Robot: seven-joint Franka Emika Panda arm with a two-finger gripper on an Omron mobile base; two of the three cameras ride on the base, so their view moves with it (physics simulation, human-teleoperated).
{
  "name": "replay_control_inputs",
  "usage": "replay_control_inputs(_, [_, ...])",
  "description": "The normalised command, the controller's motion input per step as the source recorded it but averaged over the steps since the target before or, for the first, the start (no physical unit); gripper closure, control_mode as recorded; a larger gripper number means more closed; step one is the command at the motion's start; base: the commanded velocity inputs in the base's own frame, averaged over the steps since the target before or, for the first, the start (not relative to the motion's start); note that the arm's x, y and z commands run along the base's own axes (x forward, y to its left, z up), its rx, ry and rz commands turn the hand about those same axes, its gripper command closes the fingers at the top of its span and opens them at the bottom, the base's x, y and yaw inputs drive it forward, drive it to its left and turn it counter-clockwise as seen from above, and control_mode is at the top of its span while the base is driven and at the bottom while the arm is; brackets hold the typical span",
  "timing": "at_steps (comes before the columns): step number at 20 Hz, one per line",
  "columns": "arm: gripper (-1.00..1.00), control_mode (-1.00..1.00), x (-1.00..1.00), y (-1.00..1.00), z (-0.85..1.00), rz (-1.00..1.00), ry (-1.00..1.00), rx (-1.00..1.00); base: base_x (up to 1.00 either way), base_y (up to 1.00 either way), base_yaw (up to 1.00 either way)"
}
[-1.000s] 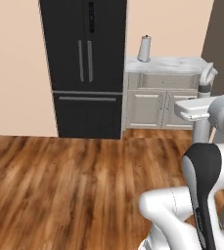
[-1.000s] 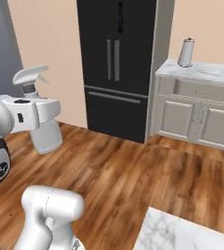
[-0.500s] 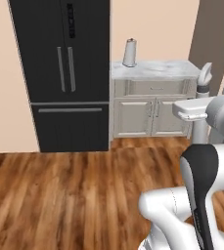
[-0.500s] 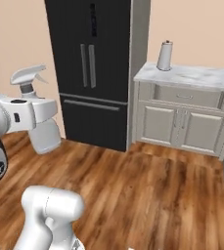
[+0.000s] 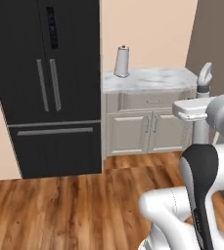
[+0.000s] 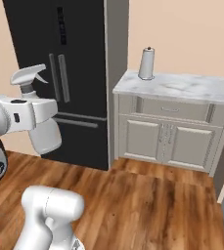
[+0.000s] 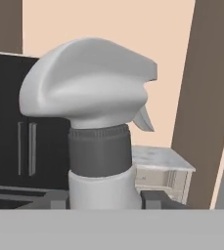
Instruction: Move the cutting board and knife to the sink. Then move spray from the cabinet to the counter.
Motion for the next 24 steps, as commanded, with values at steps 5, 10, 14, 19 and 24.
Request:
replay_control_inputs(5, [1.0, 1.0, 0.0, 0.0, 0.0, 0.0, 0.0, 0.0, 1.0, -0.25, -0.02])
replay_control_inputs(10, [1.0, 1.0, 0.0, 0.0, 0.0, 0.0, 0.0, 0.0, 1.0, -0.44, 0.0])
replay_control_inputs(14, [1.0, 1.0, 0.0, 0.0, 0.0, 0.0, 0.0, 0.0, 1.0, -0.23, -0.14])
replay_control_inputs(19, [1.0, 1.0, 0.0, 0.0, 0.0, 0.0, 0.0, 0.0, 0.72, -0.02, -0.34])
replay_control_inputs(24, [1.0, 1.0, 0.0, 0.0, 0.0, 0.0, 0.0, 0.0, 0.42, -0.07, -0.35])
